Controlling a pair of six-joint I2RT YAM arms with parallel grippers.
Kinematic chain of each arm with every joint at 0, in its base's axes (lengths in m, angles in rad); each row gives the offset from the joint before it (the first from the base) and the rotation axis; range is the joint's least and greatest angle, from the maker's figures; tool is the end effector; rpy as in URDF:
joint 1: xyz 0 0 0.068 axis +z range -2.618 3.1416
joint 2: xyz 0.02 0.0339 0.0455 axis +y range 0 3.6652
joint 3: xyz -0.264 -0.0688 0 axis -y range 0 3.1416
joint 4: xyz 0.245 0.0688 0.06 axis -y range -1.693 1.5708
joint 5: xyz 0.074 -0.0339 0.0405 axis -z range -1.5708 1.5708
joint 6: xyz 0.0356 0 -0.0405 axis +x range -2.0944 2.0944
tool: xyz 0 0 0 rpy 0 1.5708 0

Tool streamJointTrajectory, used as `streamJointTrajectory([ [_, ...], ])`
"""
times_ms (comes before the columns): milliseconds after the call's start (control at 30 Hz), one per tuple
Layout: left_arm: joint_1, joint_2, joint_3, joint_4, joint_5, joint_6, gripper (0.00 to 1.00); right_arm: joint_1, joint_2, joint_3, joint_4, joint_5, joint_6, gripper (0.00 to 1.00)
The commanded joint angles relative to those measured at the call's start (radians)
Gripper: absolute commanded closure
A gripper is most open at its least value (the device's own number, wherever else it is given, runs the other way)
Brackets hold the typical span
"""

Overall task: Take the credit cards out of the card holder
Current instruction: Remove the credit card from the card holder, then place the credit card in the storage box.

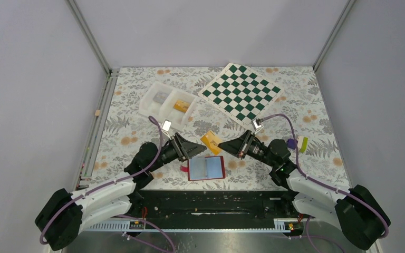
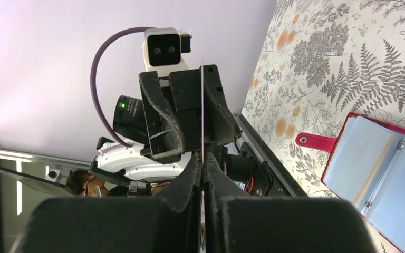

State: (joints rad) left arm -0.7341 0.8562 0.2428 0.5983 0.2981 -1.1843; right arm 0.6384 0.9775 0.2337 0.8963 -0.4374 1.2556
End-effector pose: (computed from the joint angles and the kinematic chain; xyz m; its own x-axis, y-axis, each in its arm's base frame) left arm 0.1340 -0.1350 0.2193 -0.7993 -0.4713 -0.3728 0.3132 0.2027 -0.9278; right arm 0.1503 0.1303 0.2268 -0.7951 0.4825 -0.3676 -0.3876 0.0621 0.9198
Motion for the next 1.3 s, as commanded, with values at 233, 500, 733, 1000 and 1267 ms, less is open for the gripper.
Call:
streamJointTrajectory([
  [233, -0.066, 0.145, 0.059, 0.295, -0.148, -0.037, 0.59, -0.004, -0.027, -0.006, 0.033, 0.090, 0.021, 1.00],
  [500, -0.069, 0.190, 0.069, 0.327, -0.165, -0.058, 0.71, -0.004, -0.015, -0.024, 0.057, 0.087, 0.036, 1.00],
  [733, -0.070, 0.196, 0.067, 0.328, -0.176, -0.074, 0.84, -0.003, -0.006, -0.046, 0.092, 0.105, 0.054, 1.00],
  [1000, -0.092, 0.267, 0.062, 0.402, -0.177, -0.107, 0.72, -0.004, 0.008, -0.060, 0.126, 0.136, 0.078, 1.00],
  [1267, -0.101, 0.273, 0.051, 0.413, -0.209, -0.124, 1.00, -0.003, 0.009, -0.076, 0.120, 0.152, 0.074, 1.00],
])
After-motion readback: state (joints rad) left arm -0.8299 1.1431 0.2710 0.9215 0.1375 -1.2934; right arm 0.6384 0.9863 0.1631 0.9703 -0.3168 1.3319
